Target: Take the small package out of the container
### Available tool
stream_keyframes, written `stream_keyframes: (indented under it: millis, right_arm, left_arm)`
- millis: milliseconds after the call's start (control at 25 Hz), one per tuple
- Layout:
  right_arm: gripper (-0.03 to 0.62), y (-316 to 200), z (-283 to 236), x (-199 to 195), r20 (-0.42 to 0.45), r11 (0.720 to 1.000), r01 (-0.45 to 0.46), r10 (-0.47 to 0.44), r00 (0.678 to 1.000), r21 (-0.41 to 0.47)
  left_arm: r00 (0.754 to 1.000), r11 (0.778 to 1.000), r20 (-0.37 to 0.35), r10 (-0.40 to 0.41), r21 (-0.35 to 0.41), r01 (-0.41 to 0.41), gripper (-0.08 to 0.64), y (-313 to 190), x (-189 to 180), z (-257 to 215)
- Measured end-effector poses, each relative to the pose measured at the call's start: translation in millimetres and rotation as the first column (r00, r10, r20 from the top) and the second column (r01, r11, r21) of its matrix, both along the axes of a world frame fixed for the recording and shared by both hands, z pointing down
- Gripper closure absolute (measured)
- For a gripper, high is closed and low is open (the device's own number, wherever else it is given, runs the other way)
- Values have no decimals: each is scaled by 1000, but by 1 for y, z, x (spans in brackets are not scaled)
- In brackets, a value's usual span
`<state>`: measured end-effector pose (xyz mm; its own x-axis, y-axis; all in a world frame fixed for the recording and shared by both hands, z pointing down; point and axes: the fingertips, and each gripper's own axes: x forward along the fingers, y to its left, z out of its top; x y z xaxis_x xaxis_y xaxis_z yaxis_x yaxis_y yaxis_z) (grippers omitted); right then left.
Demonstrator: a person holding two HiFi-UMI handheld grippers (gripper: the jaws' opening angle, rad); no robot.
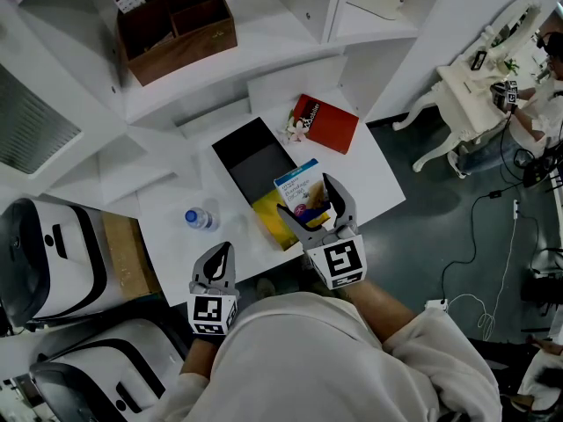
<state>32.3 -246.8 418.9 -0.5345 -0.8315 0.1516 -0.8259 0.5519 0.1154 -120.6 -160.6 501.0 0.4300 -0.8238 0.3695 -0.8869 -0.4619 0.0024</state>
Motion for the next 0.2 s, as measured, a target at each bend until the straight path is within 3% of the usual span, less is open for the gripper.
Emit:
stream_keyframes:
  millis: [200]
  right_arm:
    - [164,3,2,1,2,1000,3,-3,1000,-7]
  left_arm:
    - [1000,1000,-1,-1,0,1,552,3,2,0]
